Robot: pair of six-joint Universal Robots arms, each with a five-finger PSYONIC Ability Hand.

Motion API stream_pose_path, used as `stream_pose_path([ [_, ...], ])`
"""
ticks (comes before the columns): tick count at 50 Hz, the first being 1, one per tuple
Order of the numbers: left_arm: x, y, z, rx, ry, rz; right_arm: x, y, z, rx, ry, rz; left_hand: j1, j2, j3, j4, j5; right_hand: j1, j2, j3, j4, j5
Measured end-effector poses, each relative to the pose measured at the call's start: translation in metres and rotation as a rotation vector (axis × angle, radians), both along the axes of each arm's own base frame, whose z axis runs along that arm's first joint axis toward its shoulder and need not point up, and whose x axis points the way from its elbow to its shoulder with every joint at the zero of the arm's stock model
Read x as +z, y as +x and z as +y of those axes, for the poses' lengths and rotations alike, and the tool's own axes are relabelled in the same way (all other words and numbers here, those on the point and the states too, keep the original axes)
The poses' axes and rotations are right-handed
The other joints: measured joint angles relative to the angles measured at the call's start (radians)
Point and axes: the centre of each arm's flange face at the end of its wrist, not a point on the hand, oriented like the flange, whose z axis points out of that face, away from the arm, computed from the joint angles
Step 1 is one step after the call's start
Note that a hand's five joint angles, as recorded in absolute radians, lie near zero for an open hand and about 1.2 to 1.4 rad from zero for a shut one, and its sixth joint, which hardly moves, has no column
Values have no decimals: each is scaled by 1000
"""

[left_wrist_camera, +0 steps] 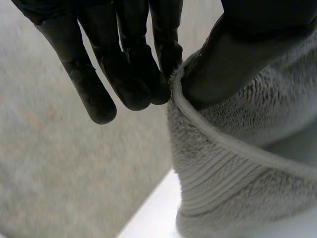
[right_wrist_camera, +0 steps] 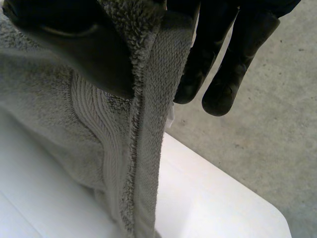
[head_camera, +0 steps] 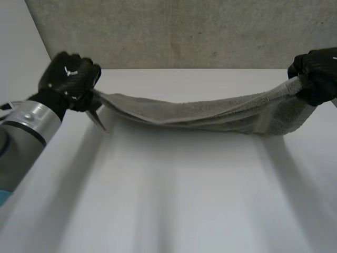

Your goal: Fold the towel.

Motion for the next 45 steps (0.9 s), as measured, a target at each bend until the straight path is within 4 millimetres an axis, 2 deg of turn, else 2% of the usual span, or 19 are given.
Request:
stream_pose_path([
  [4,25,0,16,-70,-19,44,7,2,0,16,3,-3,0,0,0,0,0,1,0,7,0,0],
  [9,27,2,16,-104,28,58,-1,3,-7,28,45,19,0,0,0,0,0,1,0,7,0,0],
  [13,1,3,-5,-88,158,39,-22,13,-21,61,112,87,0,0,0,0,0,1,0,7,0,0],
  [19,-57,-4,-52,-48,372,-3,-63,40,-47,109,163,241,0,0,0,0,0,2,0,7,0,0],
  [21,-69,-8,-71,-25,397,-12,-74,52,-55,123,150,281,0,0,0,0,0,2,0,7,0,0],
  [23,-70,-15,-88,-5,377,-12,-79,64,-65,132,110,306,1,0,0,0,0,2,0,7,0,0],
  [26,-41,-31,-112,13,250,24,-63,84,-83,113,-55,294,2,0,0,0,0,2,0,7,0,0],
  [29,3,-49,-127,22,87,89,-14,97,-100,49,-306,202,2,0,0,0,0,2,0,7,0,0],
  [30,11,-51,-128,22,62,100,-5,98,-101,38,-346,179,2,0,0,0,0,3,0,7,0,0],
  [31,50,-59,-129,13,-61,167,32,99,-103,2,-488,86,7,0,0,1,0,3,0,7,0,0],
  [33,106,-62,-120,-13,-227,264,69,97,-99,-24,-617,-16,8,0,0,1,0,3,0,7,0,0],
  [34,133,-62,-113,-32,-303,316,82,96,-97,-30,-659,-59,8,0,0,1,0,3,0,7,0,0],
  [35,143,-62,-110,-41,-333,338,87,95,-96,-31,-677,-81,8,0,0,1,0,3,0,7,0,0],
  [36,166,-60,-101,-65,-400,390,95,93,-94,-32,-701,-118,8,0,0,1,0,3,0,7,0,0],
  [37,181,-59,-95,-85,-441,428,98,92,-93,-29,-706,-144,8,0,0,1,0,3,0,7,0,0],
  [40,192,-57,-89,-117,-469,476,89,91,-93,-17,-674,-169,8,0,0,1,0,3,0,7,0,2],
  [42,182,-58,-91,-126,-437,482,72,92,-95,-4,-621,-164,8,0,0,1,0,3,0,7,0,2],
  [44,153,-59,-99,-119,-350,460,47,93,-96,9,-550,-140,8,0,0,1,0,3,0,7,0,2],
  [45,122,-60,-104,-109,-263,430,24,94,-97,22,-487,-112,8,0,0,1,0,3,0,7,0,2],
])
